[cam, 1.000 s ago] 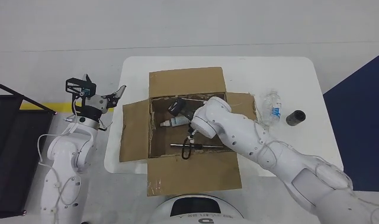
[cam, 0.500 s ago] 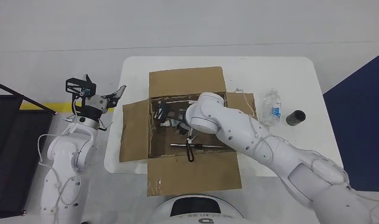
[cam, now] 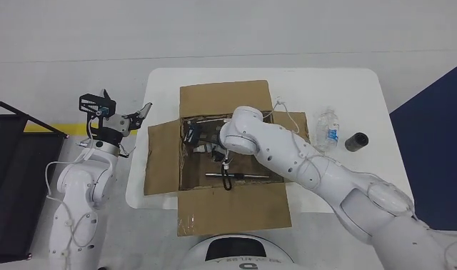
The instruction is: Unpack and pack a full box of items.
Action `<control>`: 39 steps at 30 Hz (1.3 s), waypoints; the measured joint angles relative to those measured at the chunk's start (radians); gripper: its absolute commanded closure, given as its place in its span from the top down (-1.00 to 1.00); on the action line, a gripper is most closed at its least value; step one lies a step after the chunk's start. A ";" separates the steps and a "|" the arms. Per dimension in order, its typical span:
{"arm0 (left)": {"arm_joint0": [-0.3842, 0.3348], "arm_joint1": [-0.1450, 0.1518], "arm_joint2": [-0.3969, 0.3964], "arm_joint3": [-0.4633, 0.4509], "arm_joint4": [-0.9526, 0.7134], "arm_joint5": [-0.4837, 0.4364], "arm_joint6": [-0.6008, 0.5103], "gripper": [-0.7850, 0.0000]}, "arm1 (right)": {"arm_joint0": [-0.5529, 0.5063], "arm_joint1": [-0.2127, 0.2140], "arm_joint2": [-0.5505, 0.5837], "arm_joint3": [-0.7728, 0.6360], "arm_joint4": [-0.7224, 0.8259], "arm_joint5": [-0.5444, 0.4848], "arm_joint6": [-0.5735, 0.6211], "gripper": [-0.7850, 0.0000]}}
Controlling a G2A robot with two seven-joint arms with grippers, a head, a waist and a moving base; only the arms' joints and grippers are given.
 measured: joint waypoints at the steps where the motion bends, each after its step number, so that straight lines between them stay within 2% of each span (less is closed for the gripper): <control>1: 0.000 0.000 0.000 0.000 0.000 0.000 0.000 1.00 | 0.006 -0.005 -0.007 0.013 0.005 -0.022 -0.002 1.00; 4: 0.000 0.000 0.000 0.000 0.000 0.000 0.000 1.00 | 0.032 -0.028 -0.031 0.068 0.032 -0.095 -0.019 0.88; 5: 0.000 0.000 0.000 0.000 0.000 0.000 0.000 1.00 | 0.043 -0.039 -0.040 0.092 0.038 -0.114 -0.030 0.74; 8: 0.000 0.000 0.000 0.000 0.000 0.000 0.000 1.00 | 0.070 -0.064 -0.057 0.158 0.054 -0.157 -0.060 0.50; 11: 0.000 0.000 0.000 0.000 0.000 0.000 0.000 1.00 | 0.093 -0.088 -0.072 0.225 0.072 -0.196 -0.081 0.40; 14: 0.000 0.000 0.000 0.000 0.000 0.000 0.000 1.00 | 0.114 -0.112 -0.085 0.295 0.088 -0.231 -0.099 0.47; 20: 0.000 0.000 0.000 0.000 0.000 0.000 0.000 1.00 | 0.145 -0.163 -0.111 0.429 0.099 -0.255 -0.143 0.92; 22: 0.000 0.000 0.000 0.000 0.000 0.000 0.000 1.00 | 0.153 -0.179 -0.120 0.461 0.103 -0.262 -0.146 0.88; 24: 0.000 0.000 0.000 0.000 0.000 0.000 0.000 1.00 | 0.161 -0.197 -0.130 0.495 0.108 -0.268 -0.140 0.69; 25: 0.000 0.000 0.000 0.000 0.000 0.000 0.000 1.00 | 0.165 -0.204 -0.133 0.508 0.112 -0.270 -0.136 0.49; 29: 0.000 0.000 0.000 0.000 0.000 0.000 0.000 1.00 | 0.176 -0.233 -0.145 0.559 0.126 -0.272 -0.106 0.08; 32: 0.000 0.000 0.000 0.000 0.000 0.000 0.000 1.00 | 0.181 -0.249 -0.149 0.589 0.135 -0.272 -0.091 -0.07; 34: 0.000 0.000 0.000 0.000 0.000 0.000 0.000 1.00 | 0.183 -0.257 -0.150 0.606 0.139 -0.269 -0.087 -0.36; 37: 0.000 0.000 0.000 0.000 0.000 0.000 0.000 1.00 | 0.186 -0.269 -0.151 0.631 0.141 -0.263 -0.091 -1.00; 39: 0.000 0.000 0.000 0.000 0.000 0.000 0.000 1.00 | 0.189 -0.274 -0.148 0.643 0.140 -0.257 -0.102 -1.00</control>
